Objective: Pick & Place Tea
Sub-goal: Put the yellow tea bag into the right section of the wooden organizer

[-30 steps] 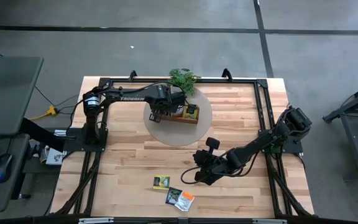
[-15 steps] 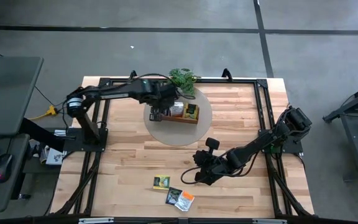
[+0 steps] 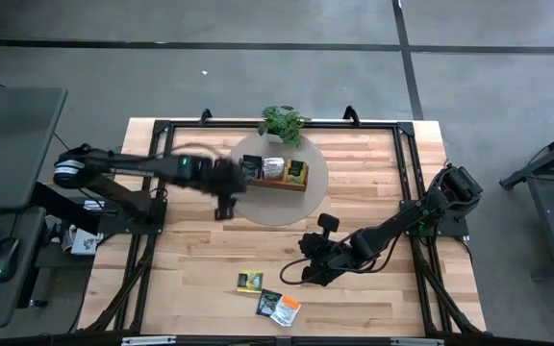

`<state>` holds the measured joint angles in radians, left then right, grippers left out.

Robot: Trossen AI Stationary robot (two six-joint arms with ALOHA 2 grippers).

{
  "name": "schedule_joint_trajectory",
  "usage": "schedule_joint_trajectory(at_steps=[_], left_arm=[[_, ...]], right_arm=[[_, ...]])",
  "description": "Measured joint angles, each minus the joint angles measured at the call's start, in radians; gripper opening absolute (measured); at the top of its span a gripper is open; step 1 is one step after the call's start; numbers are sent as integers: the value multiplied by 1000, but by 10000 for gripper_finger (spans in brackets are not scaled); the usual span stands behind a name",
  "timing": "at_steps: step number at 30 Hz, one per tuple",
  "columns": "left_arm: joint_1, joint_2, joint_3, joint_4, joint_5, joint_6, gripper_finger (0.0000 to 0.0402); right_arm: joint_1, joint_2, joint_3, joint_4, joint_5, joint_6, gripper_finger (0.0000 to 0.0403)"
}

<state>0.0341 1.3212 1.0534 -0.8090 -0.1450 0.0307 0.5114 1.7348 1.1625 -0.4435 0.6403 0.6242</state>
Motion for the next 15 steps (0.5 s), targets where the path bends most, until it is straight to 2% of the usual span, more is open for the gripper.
schedule_joint_trajectory(at_steps=[6, 15], left_arm=[[-249, -51, -185, 164, -35, -266, 174], [-629, -41, -326, 428, -260, -637, 174]], right_arm=[[0, 4, 0, 63, -12, -7, 0], [-7, 121, 2, 422, -151, -160, 0]])
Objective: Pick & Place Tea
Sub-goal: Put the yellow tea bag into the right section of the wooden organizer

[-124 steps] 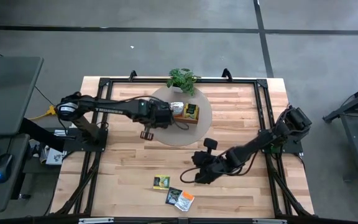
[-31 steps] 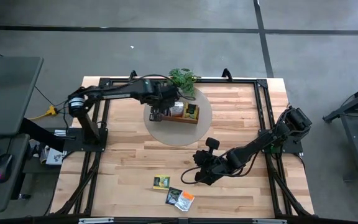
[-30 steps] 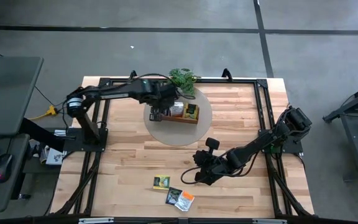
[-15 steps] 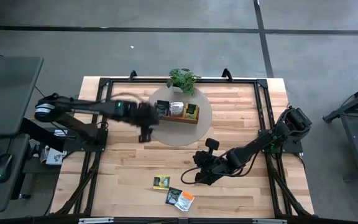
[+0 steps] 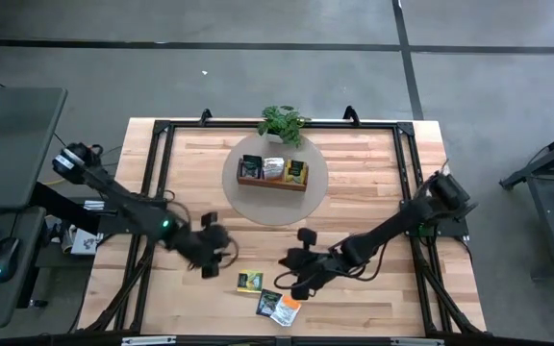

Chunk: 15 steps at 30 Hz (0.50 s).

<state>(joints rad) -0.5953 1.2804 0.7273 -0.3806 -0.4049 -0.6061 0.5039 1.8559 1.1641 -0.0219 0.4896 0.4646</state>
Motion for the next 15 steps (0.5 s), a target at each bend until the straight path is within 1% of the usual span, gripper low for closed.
schedule_joint_trajectory(at_steps=[4, 7, 12, 15], left_arm=[[-135, 0, -67, 129, -100, -151, 174], [-208, 12, -101, 213, -167, -233, 174], [-272, 83, -108, 266, -231, -329, 174], [-278, 138, -107, 310, -235, -345, 174]], right_arm=[[-15, 80, 0, 139, -69, -14, 0], [-26, 137, 10, 230, -120, -21, 0], [-33, 223, 82, 259, -163, -51, 0], [-34, 268, 126, 253, -176, -72, 0]])
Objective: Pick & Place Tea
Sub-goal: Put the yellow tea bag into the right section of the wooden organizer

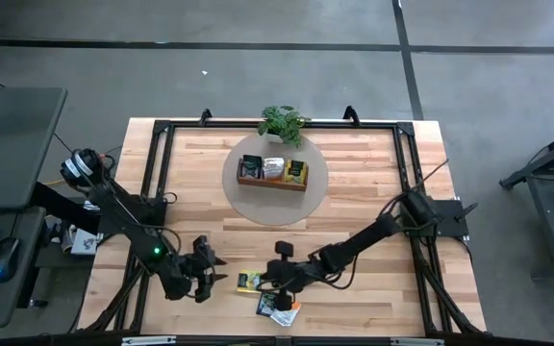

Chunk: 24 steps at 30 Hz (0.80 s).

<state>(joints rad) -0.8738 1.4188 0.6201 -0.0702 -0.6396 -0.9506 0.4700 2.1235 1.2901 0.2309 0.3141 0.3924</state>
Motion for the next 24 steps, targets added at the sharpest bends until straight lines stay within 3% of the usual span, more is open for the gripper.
schedule_joint_trajectory(at_steps=[11, 24], left_arm=[[3, 172, 0, 201, 0, -1, 174], [3, 187, 1, 203, -19, -40, 174]], right_arm=[[2, 61, 30, -26, 5, 33, 0], [1, 107, 31, 31, -10, 48, 0]])
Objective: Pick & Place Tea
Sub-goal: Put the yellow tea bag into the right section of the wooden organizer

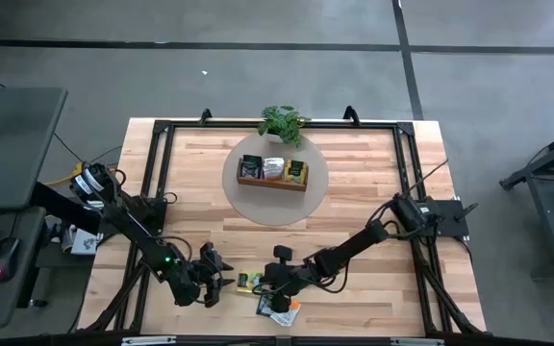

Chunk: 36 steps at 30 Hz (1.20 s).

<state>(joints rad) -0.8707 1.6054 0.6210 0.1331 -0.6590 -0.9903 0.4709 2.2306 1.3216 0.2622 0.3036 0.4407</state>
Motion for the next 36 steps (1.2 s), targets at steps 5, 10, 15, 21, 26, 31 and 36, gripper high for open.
schedule_joint_trajectory(at_steps=[5, 10, 15, 21, 26, 31, 36], left_arm=[[0, 0, 0, 0, 0, -10, 174], [0, 0, 0, 0, 1, -92, 174], [8, 0, 0, -2, -49, -312, 174], [96, 0, 0, -25, 39, -514, 174], [205, 0, 0, -46, 235, -518, 174], [255, -2, 1, -43, 314, -519, 174], [276, 2, 0, 32, 372, -519, 174]], right_arm=[[1, 14, 2, 1, 16, 24, 0], [1, 14, 2, -26, 41, 33, 0], [-1, 14, 2, -54, 75, 59, 0], [-4, 14, 2, -59, 105, 57, 0], [-4, 15, 1, -61, 125, 51, 0], [-4, 15, 0, -62, 133, 47, 0], [-10, 15, 0, -60, 138, 30, 0]])
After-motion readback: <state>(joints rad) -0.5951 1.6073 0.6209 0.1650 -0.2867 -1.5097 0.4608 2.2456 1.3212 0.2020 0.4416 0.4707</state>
